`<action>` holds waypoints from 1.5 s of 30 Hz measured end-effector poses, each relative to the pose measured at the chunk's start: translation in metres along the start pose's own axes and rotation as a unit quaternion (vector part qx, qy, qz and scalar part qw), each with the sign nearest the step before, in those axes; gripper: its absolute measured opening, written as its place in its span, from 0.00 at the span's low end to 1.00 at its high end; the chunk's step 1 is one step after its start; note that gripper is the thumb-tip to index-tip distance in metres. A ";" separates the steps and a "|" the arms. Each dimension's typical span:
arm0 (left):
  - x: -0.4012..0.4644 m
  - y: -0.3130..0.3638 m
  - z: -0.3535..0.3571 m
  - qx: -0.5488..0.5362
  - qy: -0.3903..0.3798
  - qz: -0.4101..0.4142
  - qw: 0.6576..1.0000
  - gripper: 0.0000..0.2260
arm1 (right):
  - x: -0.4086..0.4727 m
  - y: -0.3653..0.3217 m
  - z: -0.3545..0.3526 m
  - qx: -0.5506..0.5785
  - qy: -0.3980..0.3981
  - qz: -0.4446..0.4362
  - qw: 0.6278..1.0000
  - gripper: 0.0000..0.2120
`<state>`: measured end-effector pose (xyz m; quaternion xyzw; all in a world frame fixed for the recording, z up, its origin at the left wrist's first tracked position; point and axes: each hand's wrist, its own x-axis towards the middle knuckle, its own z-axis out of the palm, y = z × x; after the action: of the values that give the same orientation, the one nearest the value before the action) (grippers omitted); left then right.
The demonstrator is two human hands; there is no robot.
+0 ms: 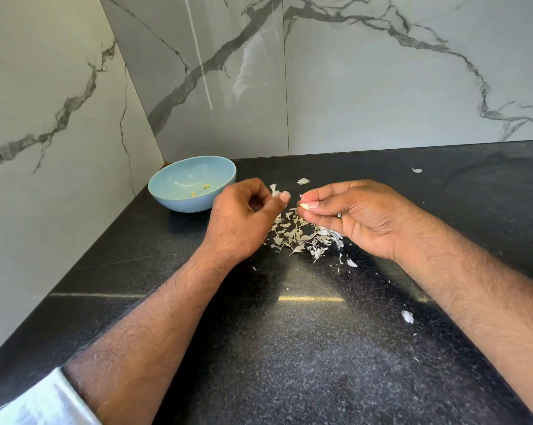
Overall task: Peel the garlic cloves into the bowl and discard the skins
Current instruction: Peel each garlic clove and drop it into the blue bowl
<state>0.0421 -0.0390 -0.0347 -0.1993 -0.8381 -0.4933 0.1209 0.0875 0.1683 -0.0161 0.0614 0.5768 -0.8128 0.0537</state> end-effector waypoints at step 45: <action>-0.001 0.002 0.003 -0.219 -0.052 -0.044 0.973 0.10 | -0.005 -0.003 0.005 -0.481 0.127 -0.224 0.838 0.18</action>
<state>0.0444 -0.0357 -0.0348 -0.2092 -0.7230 -0.6584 0.0088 0.0918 0.1648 -0.0113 -0.0007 0.8948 -0.4083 -0.1805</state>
